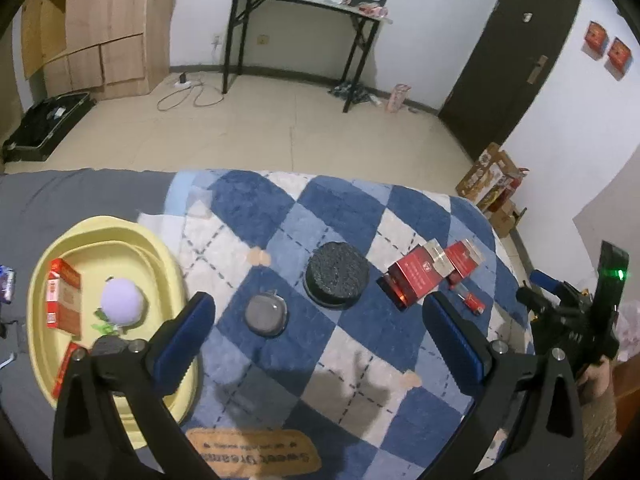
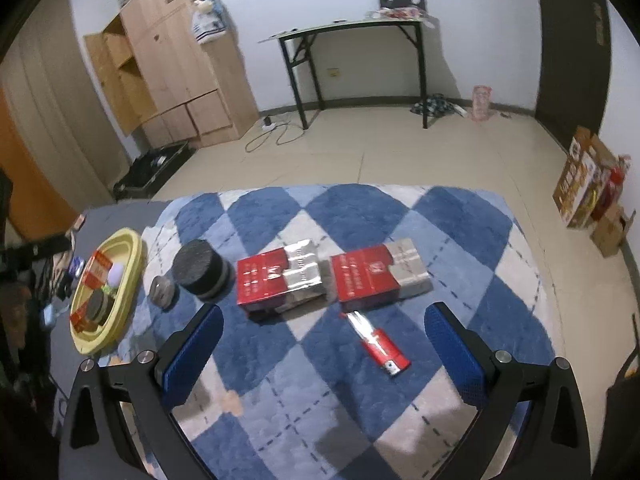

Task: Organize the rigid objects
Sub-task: 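Withdraw both open tools from the tray back over the quilt, then grasp a black round pad with left tool while right tool grasps red cigarette pack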

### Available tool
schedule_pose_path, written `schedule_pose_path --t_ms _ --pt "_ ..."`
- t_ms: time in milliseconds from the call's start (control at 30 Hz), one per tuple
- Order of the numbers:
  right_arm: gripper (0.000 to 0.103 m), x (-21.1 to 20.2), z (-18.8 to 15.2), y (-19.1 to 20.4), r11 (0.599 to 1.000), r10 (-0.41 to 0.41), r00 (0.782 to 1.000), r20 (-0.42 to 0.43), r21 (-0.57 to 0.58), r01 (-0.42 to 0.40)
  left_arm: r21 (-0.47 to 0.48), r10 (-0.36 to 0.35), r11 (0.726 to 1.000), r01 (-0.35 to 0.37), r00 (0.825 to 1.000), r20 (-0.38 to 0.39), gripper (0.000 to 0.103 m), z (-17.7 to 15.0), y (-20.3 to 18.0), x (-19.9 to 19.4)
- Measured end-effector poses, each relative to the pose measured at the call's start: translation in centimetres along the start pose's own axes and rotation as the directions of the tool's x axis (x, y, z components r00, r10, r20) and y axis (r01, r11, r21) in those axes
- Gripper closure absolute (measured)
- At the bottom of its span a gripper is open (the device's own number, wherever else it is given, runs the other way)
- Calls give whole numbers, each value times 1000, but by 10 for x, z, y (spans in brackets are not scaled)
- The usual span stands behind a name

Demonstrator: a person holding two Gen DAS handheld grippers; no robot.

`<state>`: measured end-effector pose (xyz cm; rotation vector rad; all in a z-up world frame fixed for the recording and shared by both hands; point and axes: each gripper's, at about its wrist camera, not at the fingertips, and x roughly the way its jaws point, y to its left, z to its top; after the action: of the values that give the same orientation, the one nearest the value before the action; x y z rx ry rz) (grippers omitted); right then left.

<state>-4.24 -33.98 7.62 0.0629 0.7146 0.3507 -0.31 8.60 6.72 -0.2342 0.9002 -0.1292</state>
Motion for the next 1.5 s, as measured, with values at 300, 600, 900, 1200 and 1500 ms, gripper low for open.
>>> schedule_pose_path --t_ms 300,600,900,1200,1500 --pt "0 22 1 -4 1000 -2 999 -44 5 3 37 14 999 -12 999 -48 0 -14 1 20" --pt "0 44 -2 -3 1000 3 996 -84 5 -3 62 16 998 -11 997 -80 0 -18 -6 29" --pt "0 108 1 31 991 72 990 -118 -106 -85 152 -43 986 70 983 -178 0 0 -17 81" --pt "0 140 12 42 976 32 990 -136 -209 -61 280 10 957 71 961 -276 0 4 -37 142" --pt "0 159 15 58 964 -9 992 -128 -263 -25 270 38 962 43 957 -288 0 6 -36 166"
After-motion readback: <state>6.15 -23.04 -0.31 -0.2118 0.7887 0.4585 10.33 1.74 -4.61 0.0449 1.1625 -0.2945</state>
